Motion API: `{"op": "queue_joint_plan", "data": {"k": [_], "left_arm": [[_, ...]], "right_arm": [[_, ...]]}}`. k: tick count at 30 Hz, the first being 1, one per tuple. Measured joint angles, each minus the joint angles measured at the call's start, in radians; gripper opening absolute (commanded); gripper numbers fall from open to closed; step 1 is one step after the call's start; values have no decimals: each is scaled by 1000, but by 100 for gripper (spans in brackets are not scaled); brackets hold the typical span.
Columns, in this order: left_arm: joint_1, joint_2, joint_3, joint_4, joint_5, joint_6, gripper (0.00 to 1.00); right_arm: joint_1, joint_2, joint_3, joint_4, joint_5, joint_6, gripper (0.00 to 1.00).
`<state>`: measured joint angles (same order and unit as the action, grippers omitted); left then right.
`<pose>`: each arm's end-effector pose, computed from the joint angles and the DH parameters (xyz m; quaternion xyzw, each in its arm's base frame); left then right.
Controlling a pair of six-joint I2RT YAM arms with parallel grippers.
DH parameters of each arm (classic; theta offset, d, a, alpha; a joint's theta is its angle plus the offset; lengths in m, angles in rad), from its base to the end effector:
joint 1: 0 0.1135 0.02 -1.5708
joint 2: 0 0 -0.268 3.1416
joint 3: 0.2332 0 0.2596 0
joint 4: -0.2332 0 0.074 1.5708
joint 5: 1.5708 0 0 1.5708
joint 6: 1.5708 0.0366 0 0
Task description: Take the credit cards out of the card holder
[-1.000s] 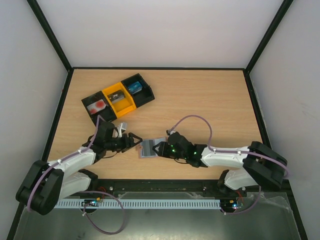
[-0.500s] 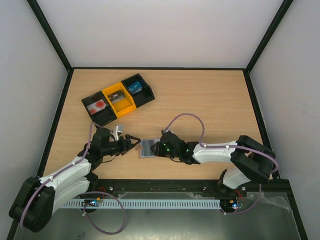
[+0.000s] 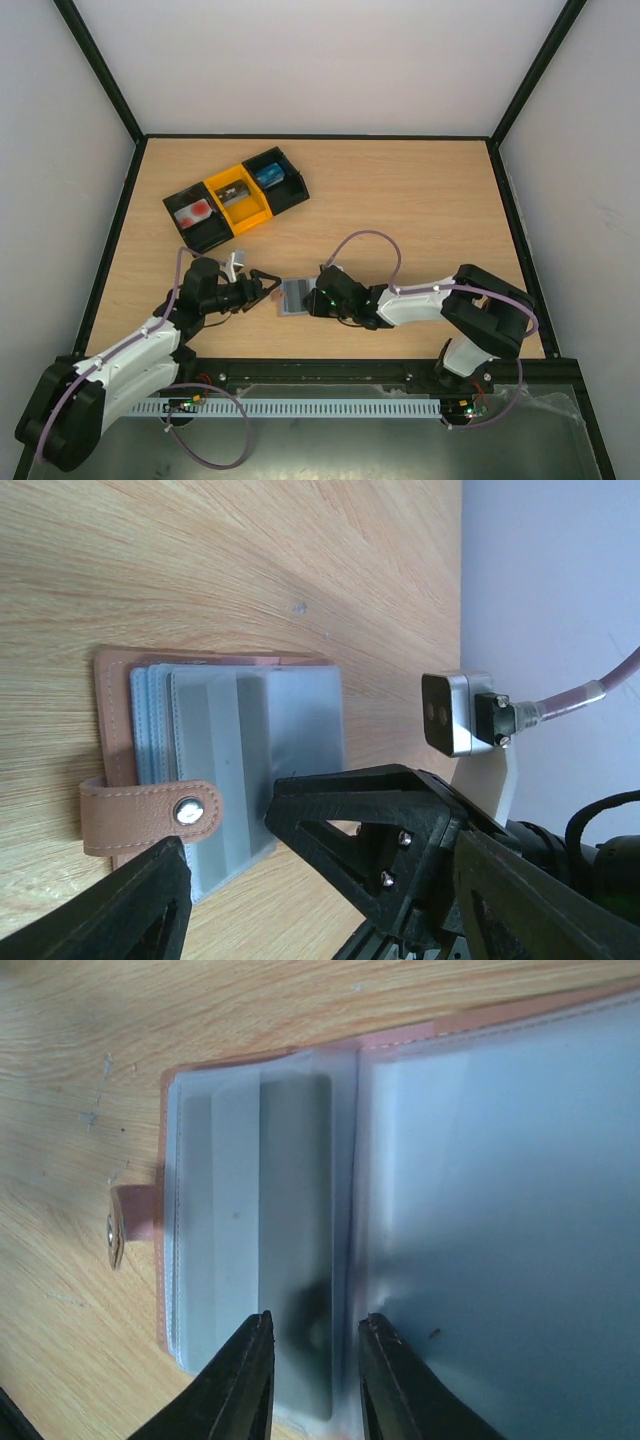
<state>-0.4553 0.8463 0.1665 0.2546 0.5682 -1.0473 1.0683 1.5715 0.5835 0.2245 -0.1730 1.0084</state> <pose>0.1458 -0.0933 0.1588 -0.0900 0.8159 -0.5273 0.2194 0.1336 0.2561 0.1275 -0.0613 0.9148 0.3775 0.1302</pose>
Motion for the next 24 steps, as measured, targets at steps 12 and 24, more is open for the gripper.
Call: {"op": "queue_joint_plan", "data": {"k": [12, 24], "left_arm": [[-5, 89, 34, 21, 27, -8, 81], [-7, 233, 66, 154, 53, -10, 88]], "right_arm": [[0, 21, -34, 81, 27, 26, 2], [0, 29, -88, 199, 17, 68, 2]]}}
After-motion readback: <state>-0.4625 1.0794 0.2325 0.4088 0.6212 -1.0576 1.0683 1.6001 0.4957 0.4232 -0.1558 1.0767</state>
